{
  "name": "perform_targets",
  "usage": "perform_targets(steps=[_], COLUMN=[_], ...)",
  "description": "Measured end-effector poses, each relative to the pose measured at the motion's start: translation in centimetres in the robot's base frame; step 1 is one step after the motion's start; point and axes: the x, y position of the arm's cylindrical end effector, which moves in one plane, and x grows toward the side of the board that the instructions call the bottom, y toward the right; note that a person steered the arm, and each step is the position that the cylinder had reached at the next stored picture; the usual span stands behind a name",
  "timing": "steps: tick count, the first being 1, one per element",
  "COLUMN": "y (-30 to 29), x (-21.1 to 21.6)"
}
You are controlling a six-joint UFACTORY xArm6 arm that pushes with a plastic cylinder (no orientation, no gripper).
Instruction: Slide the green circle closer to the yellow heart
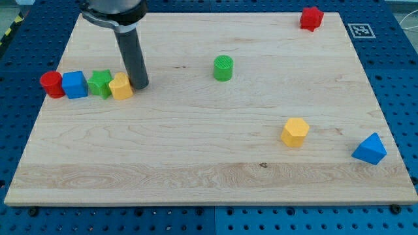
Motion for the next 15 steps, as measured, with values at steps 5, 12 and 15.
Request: perform_targets(steps=[5, 12, 15], y=[11.4, 27.0, 18.8], x=[-9.2, -8.3, -4.8])
